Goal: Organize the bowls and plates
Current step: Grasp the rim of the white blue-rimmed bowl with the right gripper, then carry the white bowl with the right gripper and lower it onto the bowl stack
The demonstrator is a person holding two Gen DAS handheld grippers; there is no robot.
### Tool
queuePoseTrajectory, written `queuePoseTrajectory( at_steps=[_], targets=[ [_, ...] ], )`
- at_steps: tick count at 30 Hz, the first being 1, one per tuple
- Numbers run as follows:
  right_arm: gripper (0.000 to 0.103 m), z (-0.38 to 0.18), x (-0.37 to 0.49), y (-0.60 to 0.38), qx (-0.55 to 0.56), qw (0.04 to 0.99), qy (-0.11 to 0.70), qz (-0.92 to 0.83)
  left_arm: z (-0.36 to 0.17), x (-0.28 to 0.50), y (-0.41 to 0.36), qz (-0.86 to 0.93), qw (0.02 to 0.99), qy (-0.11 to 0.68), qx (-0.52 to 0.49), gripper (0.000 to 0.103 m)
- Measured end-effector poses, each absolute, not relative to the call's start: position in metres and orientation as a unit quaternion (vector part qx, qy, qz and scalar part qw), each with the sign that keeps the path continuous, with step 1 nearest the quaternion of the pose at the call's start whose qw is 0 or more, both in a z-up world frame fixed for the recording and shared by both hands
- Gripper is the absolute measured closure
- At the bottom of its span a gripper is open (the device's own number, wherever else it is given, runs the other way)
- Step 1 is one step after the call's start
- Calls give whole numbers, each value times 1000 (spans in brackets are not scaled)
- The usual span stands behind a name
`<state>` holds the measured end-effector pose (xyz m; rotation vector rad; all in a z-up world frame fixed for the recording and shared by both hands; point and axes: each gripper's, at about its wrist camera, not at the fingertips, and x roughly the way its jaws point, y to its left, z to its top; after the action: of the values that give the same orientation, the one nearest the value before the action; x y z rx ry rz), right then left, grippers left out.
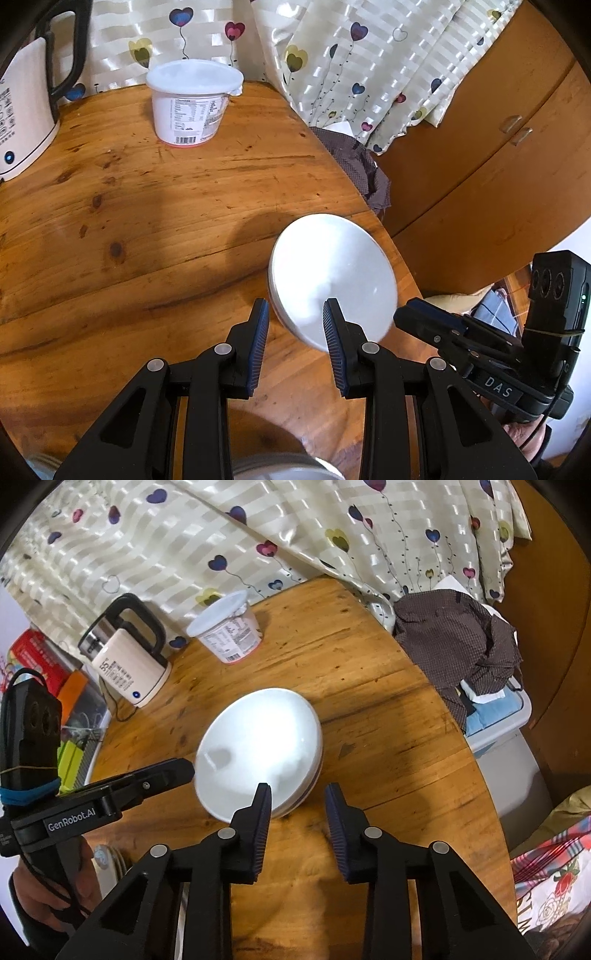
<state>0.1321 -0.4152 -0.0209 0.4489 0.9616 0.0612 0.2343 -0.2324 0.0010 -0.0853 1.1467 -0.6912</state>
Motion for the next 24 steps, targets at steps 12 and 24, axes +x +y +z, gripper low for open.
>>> queuePoseTrajectory(
  at_steps=[12, 24],
  targets=[
    [80, -34, 149, -421, 231, 854, 465, 31, -13, 248, -243, -319, 774, 545, -44, 71],
    [84, -35, 151, -417, 232, 855, 462, 35, -18, 247, -245, -313, 777, 546, -28, 80]
  ],
)
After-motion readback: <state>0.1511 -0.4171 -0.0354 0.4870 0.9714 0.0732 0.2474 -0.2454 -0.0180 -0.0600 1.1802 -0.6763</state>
